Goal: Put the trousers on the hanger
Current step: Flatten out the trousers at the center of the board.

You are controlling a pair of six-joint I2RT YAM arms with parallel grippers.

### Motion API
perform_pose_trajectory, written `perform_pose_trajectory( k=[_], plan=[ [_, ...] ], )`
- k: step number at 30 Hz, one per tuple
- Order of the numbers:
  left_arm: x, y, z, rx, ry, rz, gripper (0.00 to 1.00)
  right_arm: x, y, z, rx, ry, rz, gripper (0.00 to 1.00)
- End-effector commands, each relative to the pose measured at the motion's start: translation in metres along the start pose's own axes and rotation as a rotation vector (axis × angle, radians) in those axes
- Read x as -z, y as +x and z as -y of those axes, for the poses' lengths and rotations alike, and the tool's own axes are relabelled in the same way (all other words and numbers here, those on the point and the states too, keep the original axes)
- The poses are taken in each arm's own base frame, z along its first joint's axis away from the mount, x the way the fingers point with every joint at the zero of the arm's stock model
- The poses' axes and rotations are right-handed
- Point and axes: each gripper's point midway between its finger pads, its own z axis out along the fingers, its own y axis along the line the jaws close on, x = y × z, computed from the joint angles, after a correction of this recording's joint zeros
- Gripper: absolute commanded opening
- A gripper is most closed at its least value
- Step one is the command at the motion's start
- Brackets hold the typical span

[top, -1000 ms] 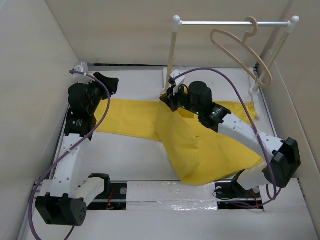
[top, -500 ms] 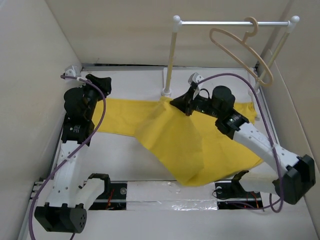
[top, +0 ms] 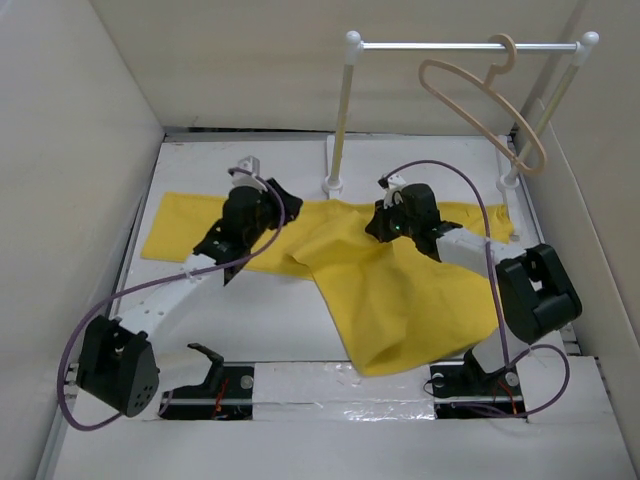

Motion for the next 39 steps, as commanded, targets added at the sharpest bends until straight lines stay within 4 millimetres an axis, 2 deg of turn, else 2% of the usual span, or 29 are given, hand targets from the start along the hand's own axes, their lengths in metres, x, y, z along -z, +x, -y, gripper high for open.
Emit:
perform_pose_trajectory(
  k=[1,2,4,6,7,8,12,16,20,32,36,39],
  plan=[
    [-0.007,0.034,-0.014,0.079,-0.048,0.034,0.33,0.017,-0.021,0.011,0.005,0.054,0.106,0.00],
    [-0.004,0.037,-0.023,0.105,-0.063,0.061,0.34,0.021,-0.020,0.010,0.009,0.055,0.113,0.00],
    [0.007,0.046,-0.042,0.149,-0.097,0.088,0.44,0.027,-0.006,0.016,0.000,0.078,0.106,0.00],
    [0.011,0.058,-0.049,0.166,-0.103,0.057,0.55,0.031,-0.002,0.018,-0.005,0.072,0.114,0.00],
    [0.011,0.064,-0.049,0.210,-0.099,0.043,0.56,0.031,-0.003,0.016,-0.004,0.062,0.119,0.00],
    [0.011,0.078,-0.055,0.237,-0.104,0.010,0.58,0.032,-0.003,0.018,-0.008,0.057,0.122,0.00],
    [0.012,0.088,-0.059,0.377,-0.063,0.041,0.67,0.035,-0.004,0.019,-0.007,0.051,0.131,0.00],
    [0.010,0.094,-0.062,0.411,-0.078,0.025,0.68,0.038,-0.005,0.018,-0.009,0.040,0.144,0.00],
    [0.011,0.107,-0.058,0.442,-0.063,-0.040,0.68,0.037,-0.006,0.019,-0.010,0.040,0.147,0.00],
    [0.017,0.145,-0.073,0.540,-0.081,-0.136,0.65,0.037,-0.006,0.014,-0.006,0.032,0.158,0.00],
    [0.020,0.148,-0.077,0.546,-0.093,-0.145,0.65,0.037,-0.008,0.017,-0.005,0.048,0.162,0.00],
    [0.018,0.149,-0.075,0.566,-0.084,-0.146,0.64,0.036,-0.009,0.011,-0.002,0.031,0.170,0.00]
  ],
)
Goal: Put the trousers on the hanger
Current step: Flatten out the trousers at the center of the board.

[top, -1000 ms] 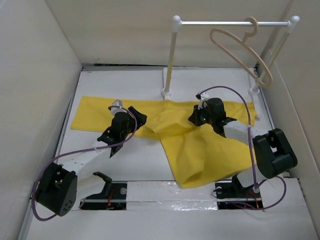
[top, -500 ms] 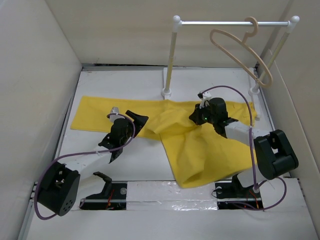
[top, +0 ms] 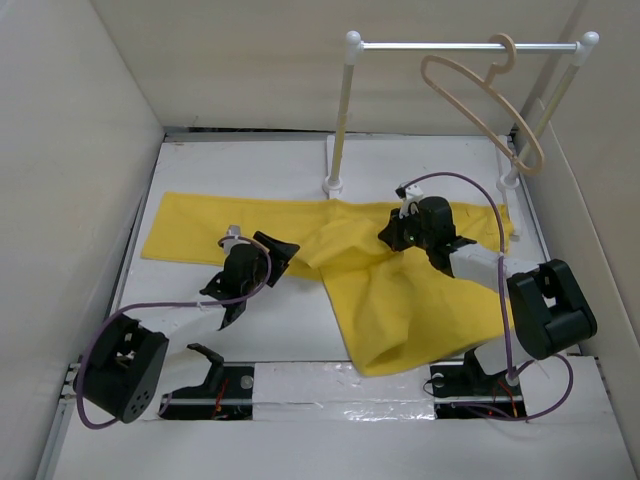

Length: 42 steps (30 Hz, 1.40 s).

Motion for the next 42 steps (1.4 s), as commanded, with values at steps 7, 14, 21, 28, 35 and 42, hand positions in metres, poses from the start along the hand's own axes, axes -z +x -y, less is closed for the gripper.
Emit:
perform_pose_trajectory(
  k=[7,14,21,28,35,42],
  plan=[
    [-0.008,0.005,0.022,0.084,0.104,-0.028,0.57,0.002,-0.023,-0.013,0.037,-0.013,0.091,0.00],
    [-0.016,0.002,0.025,0.109,0.115,-0.013,0.40,0.000,-0.021,-0.013,0.032,-0.017,0.092,0.00],
    [-0.022,-0.007,0.024,0.114,0.112,0.043,0.24,0.000,-0.020,-0.017,0.033,-0.029,0.090,0.00],
    [-0.017,-0.025,0.038,0.070,0.137,0.125,0.00,0.005,-0.023,-0.018,0.041,-0.024,0.103,0.00],
    [0.014,-0.055,0.055,-0.025,0.151,0.255,0.00,0.009,-0.031,-0.029,0.045,-0.057,0.128,0.04],
    [0.122,-0.118,0.100,-0.122,0.207,0.526,0.00,-0.013,-0.066,-0.111,0.116,-0.220,0.148,0.00]
  ],
)
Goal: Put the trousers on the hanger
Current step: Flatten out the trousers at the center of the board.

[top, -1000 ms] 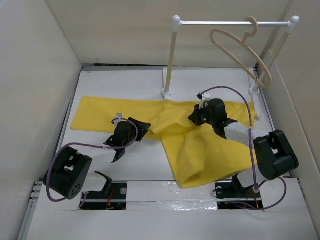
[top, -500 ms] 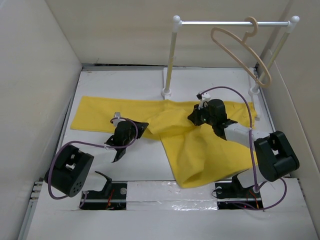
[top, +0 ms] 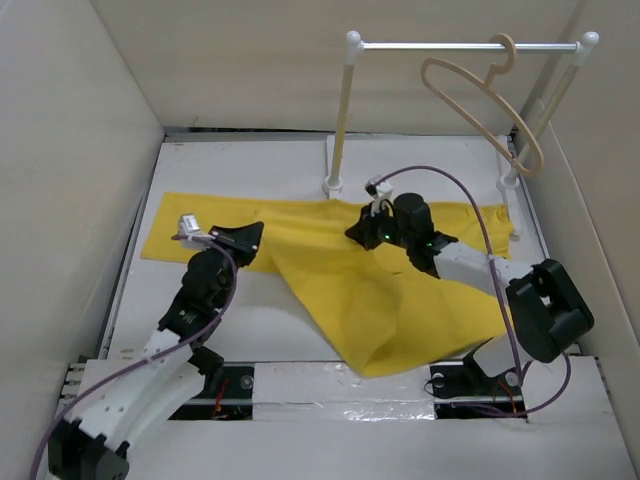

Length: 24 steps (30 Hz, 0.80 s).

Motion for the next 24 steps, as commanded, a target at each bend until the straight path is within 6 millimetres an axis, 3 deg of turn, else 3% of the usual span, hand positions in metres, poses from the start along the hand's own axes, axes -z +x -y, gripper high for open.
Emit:
perform_pose_trajectory(
  k=[1,2,3,5,6,7,9,10,12,13,14,16,17,18,19,20,21,23,24],
  plan=[
    [0.038,-0.067,0.020,-0.088,-0.019,0.224,0.00,-0.023,-0.050,-0.047,0.056,-0.090,0.088,0.00],
    [0.046,-0.076,0.021,-0.085,-0.019,0.259,0.00,-0.036,-0.045,-0.056,0.052,-0.115,0.062,0.00],
    [0.062,-0.088,0.030,-0.065,0.021,0.296,0.00,-0.045,-0.075,-0.076,0.072,-0.156,0.107,0.00],
    [0.077,-0.101,0.029,-0.077,-0.001,0.334,0.00,-0.065,-0.078,-0.114,0.098,-0.231,0.069,0.03],
    [0.086,-0.108,0.032,-0.071,0.012,0.354,0.00,-0.085,-0.064,-0.125,0.104,-0.264,0.015,0.08],
    [0.094,-0.113,0.032,-0.077,-0.002,0.359,0.00,-0.091,-0.084,-0.151,0.133,-0.310,0.030,0.25],
    [0.107,-0.123,0.037,-0.081,0.012,0.390,0.00,-0.097,-0.085,-0.152,0.135,-0.291,0.018,0.49],
    [0.116,-0.130,0.042,-0.082,0.023,0.406,0.00,-0.093,-0.085,-0.152,0.121,-0.290,0.043,0.73],
    [0.129,-0.143,0.047,-0.100,0.030,0.451,0.00,-0.082,-0.097,-0.128,0.087,-0.262,0.120,0.82],
    [0.137,-0.150,0.052,-0.102,0.040,0.470,0.00,-0.065,-0.108,-0.118,0.061,-0.254,0.149,0.84],
    [0.141,-0.154,0.055,-0.106,0.049,0.482,0.00,-0.055,-0.088,-0.073,0.008,-0.176,0.117,0.84],
    [0.145,-0.156,0.061,-0.118,0.078,0.487,0.00,-0.029,-0.082,-0.030,-0.087,-0.063,0.160,0.79],
    [0.144,-0.152,0.062,-0.123,0.093,0.471,0.00,0.001,-0.061,-0.011,-0.129,-0.003,0.167,0.75],
    [0.143,-0.151,0.063,-0.135,0.097,0.467,0.00,0.024,-0.061,0.030,-0.181,0.125,0.214,0.68],
    [0.141,-0.150,0.062,-0.141,0.099,0.466,0.00,0.043,-0.052,0.050,-0.239,0.207,0.233,0.39],
    [0.139,-0.148,0.061,-0.154,0.096,0.459,0.00,0.074,-0.040,0.064,-0.269,0.292,0.268,0.23],
    [0.138,-0.146,0.059,-0.161,0.094,0.455,0.00,0.103,-0.023,0.103,-0.336,0.464,0.268,0.00],
    [0.136,-0.138,0.062,-0.161,0.130,0.426,0.00,0.146,-0.006,0.130,-0.385,0.639,0.298,0.00],
    [0.137,-0.136,0.064,-0.156,0.155,0.418,0.00,0.179,-0.009,0.139,-0.388,0.736,0.377,0.00]
  ],
)
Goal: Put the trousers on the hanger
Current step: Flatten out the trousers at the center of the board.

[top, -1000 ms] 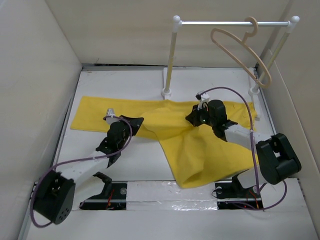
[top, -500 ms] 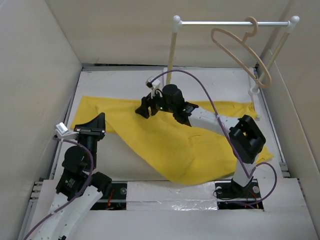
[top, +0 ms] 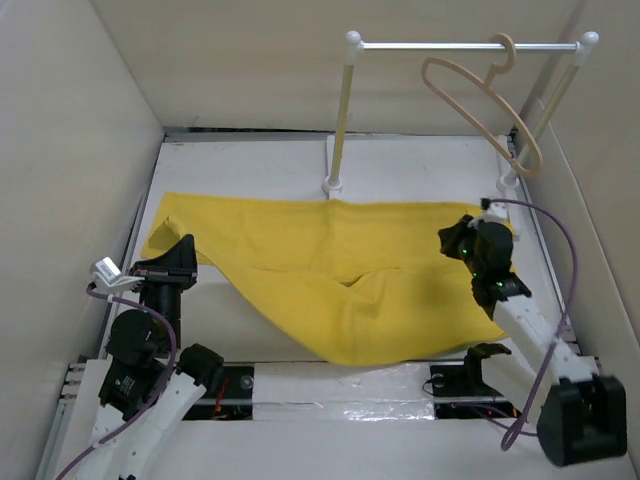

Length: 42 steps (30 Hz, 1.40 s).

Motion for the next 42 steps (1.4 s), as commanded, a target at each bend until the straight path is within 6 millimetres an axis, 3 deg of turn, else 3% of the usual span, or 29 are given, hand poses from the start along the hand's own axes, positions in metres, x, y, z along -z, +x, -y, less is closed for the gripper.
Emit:
perform_pose_trajectory(
  k=[1,3,5,6,8,12,13,15,16,17,20,21,22,23,24,25,28,30,31,33,34,35,36,38,42],
  plan=[
    [0.002,0.002,0.015,0.023,0.105,0.003,0.00,0.051,-0.021,0.075,-0.113,0.327,0.144,0.00],
    [0.002,0.009,0.016,0.023,0.124,-0.015,0.00,0.080,-0.031,0.098,-0.148,0.416,0.209,0.00],
    [0.000,0.015,0.014,0.021,0.127,-0.027,0.00,0.107,-0.023,0.136,-0.205,0.571,0.208,0.13],
    [0.001,0.014,0.016,0.028,0.141,-0.027,0.00,0.116,-0.022,0.143,-0.226,0.595,0.219,0.19],
    [0.003,0.017,0.023,0.049,0.193,-0.034,0.00,0.130,-0.001,0.171,-0.290,0.691,0.186,0.31],
    [0.007,0.020,0.027,0.056,0.223,-0.052,0.00,0.125,0.033,0.192,-0.406,0.713,0.112,0.33],
    [0.008,0.021,0.028,0.056,0.231,-0.060,0.00,0.120,0.028,0.198,-0.419,0.708,0.147,0.33],
    [0.013,0.023,0.032,0.064,0.264,-0.074,0.00,0.108,0.057,0.208,-0.486,0.709,0.064,0.33],
    [0.014,0.023,0.031,0.063,0.269,-0.075,0.00,0.093,0.049,0.203,-0.481,0.623,0.078,0.32],
    [0.015,0.023,0.030,0.061,0.265,-0.074,0.00,0.083,0.066,0.205,-0.516,0.609,0.012,0.32],
    [0.022,0.018,0.027,0.076,0.278,-0.059,0.00,0.047,0.054,0.197,-0.521,0.435,-0.044,0.31],
    [0.023,0.019,0.027,0.080,0.283,-0.061,0.00,0.045,0.070,0.201,-0.543,0.450,-0.097,0.30],
    [0.023,0.022,0.026,0.081,0.288,-0.067,0.00,0.028,0.050,0.191,-0.508,0.338,-0.081,0.30],
    [0.023,0.023,0.026,0.083,0.292,-0.073,0.00,0.019,0.050,0.190,-0.487,0.306,-0.109,0.30],
    [0.023,0.025,0.025,0.080,0.289,-0.077,0.00,0.010,0.066,0.196,-0.513,0.295,-0.185,0.29],
    [0.022,0.029,0.021,0.075,0.280,-0.083,0.00,-0.004,0.050,0.192,-0.485,0.233,-0.202,0.17],
    [0.019,0.034,0.017,0.072,0.270,-0.090,0.00,-0.016,0.043,0.187,-0.455,0.137,-0.207,0.12],
    [0.019,0.036,0.017,0.073,0.272,-0.090,0.00,-0.009,0.031,0.187,-0.433,0.154,-0.157,0.17],
    [0.018,0.037,0.015,0.074,0.270,-0.090,0.00,0.000,0.012,0.188,-0.386,0.200,-0.096,0.27],
    [0.017,0.039,0.015,0.075,0.273,-0.094,0.00,0.021,0.003,0.198,-0.349,0.288,-0.051,0.42],
    [0.017,0.040,0.015,0.077,0.274,-0.093,0.00,0.034,0.006,0.208,-0.354,0.378,-0.050,0.55],
    [0.017,0.040,0.015,0.078,0.276,-0.093,0.00,0.049,-0.009,0.208,-0.321,0.419,0.018,0.61],
    [0.017,0.039,0.015,0.078,0.276,-0.091,0.00,0.060,0.001,0.215,-0.337,0.476,0.025,0.64],
    [0.019,0.038,0.016,0.079,0.281,-0.091,0.00,0.081,0.002,0.234,-0.351,0.596,0.080,0.69],
    [0.021,0.035,0.017,0.085,0.287,-0.085,0.00,0.092,0.013,0.245,-0.386,0.669,0.083,0.70]
  ],
)
